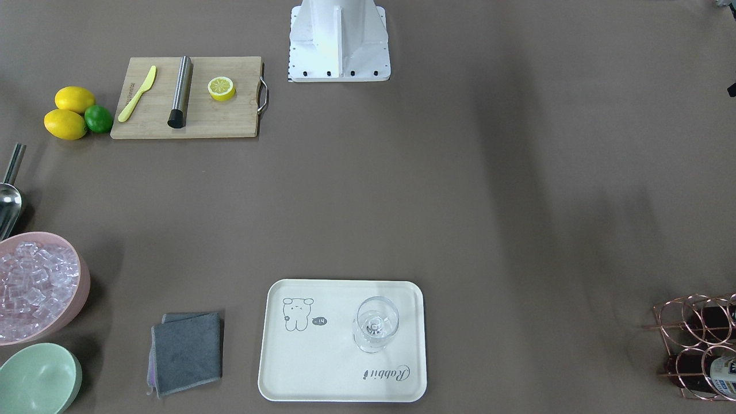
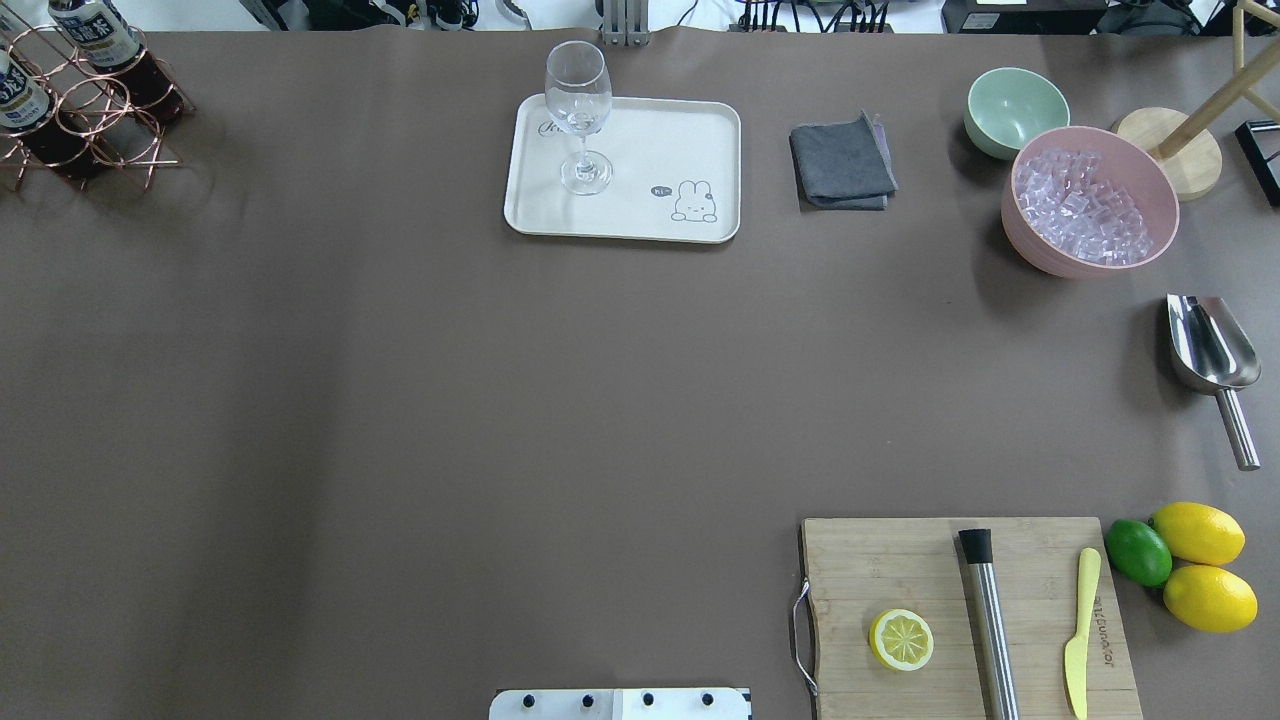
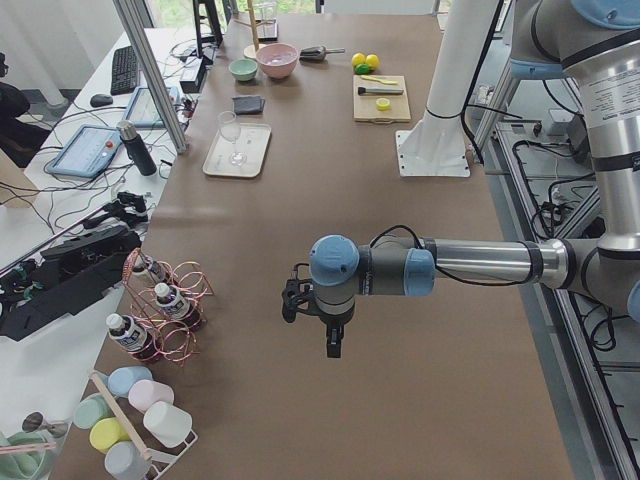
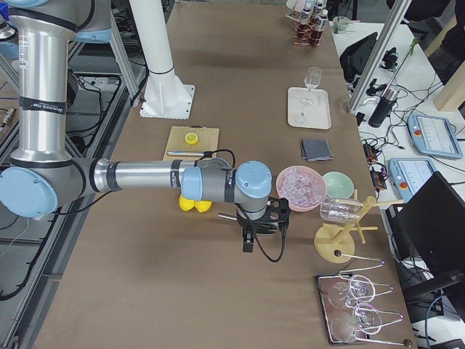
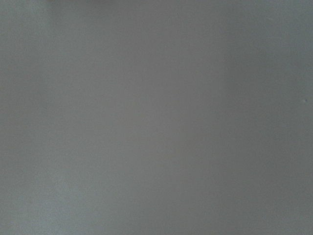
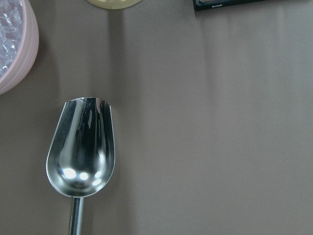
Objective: Take tea from basket to plate
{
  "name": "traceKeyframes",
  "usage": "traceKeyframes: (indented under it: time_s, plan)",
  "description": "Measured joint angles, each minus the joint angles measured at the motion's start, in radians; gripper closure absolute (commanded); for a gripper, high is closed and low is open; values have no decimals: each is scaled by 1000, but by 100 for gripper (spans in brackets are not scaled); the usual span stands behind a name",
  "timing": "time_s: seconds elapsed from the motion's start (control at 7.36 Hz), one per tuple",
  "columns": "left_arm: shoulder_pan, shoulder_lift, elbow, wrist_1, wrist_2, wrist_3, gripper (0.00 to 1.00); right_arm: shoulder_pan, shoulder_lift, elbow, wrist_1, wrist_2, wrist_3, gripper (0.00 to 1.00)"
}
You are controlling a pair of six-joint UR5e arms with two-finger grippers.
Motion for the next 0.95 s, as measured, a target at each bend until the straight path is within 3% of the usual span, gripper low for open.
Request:
traceKeyframes:
  time_s: [0.95]
  plan:
    - [-8, 2, -3, -4, 1, 1, 2, 2, 1, 8, 4, -4, -4, 0]
